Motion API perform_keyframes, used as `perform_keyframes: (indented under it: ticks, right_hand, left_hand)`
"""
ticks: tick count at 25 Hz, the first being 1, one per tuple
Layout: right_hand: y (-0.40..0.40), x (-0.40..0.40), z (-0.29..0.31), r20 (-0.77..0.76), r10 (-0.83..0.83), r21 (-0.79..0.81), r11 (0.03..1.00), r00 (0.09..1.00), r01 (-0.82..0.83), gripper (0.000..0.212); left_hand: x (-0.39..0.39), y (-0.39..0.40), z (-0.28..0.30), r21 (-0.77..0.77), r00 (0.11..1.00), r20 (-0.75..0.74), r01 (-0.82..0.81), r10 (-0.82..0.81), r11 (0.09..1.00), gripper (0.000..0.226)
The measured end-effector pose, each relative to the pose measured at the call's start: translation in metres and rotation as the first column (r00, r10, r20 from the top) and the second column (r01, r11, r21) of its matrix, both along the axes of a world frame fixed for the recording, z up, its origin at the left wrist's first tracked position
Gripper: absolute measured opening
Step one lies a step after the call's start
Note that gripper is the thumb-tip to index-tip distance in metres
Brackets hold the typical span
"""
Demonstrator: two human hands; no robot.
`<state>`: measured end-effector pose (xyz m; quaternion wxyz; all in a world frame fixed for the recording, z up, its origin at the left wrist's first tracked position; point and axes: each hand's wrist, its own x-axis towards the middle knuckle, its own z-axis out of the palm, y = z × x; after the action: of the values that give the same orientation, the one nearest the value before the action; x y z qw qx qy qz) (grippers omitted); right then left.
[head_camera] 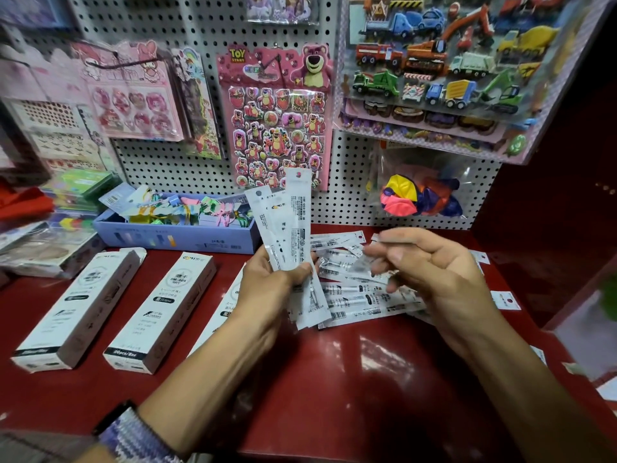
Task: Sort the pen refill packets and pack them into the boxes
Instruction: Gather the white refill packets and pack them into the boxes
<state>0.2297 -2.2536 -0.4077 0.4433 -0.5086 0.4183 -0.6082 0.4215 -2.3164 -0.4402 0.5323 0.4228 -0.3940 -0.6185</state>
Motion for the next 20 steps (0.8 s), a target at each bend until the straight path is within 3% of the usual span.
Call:
perform_keyframes:
  ticks: [3,6,9,17,20]
  right_hand:
    - [-0.001,-0.001,-0.004,0.094,-0.101,0.071,0.993,0.990,0.094,0.021]
    - [-0.005,0.011,-0.016,0.106,-0.123,0.164,0.981,0.987,0.104,0.048]
    - [-0.004,0.021,-0.022,0.135,-0.112,0.165,0.982,0.984,0.089,0.035]
    - [-0.006,0.019,-0.016,0.205,-0.224,0.076,0.974,0.953,0.213,0.017]
    - [-0.005,0.024,-0.018,0.230,-0.236,0.066,0.972,0.944,0.226,0.027]
  left_hand:
    - [-0.002,0.002,-0.001,-0.027,0.993,0.052,0.105,-0.104,0.994,0.039]
    - [-0.006,0.010,0.000,-0.068,0.941,0.117,0.327,-0.318,0.943,0.036]
    - [-0.012,0.018,-0.001,-0.094,0.878,0.156,0.468,-0.452,0.878,0.035]
    - [-0.016,0.022,-0.008,-0.097,0.793,0.283,0.584,-0.540,0.806,0.036]
    - [-0.018,0.025,-0.005,-0.107,0.823,0.283,0.537,-0.492,0.837,0.031]
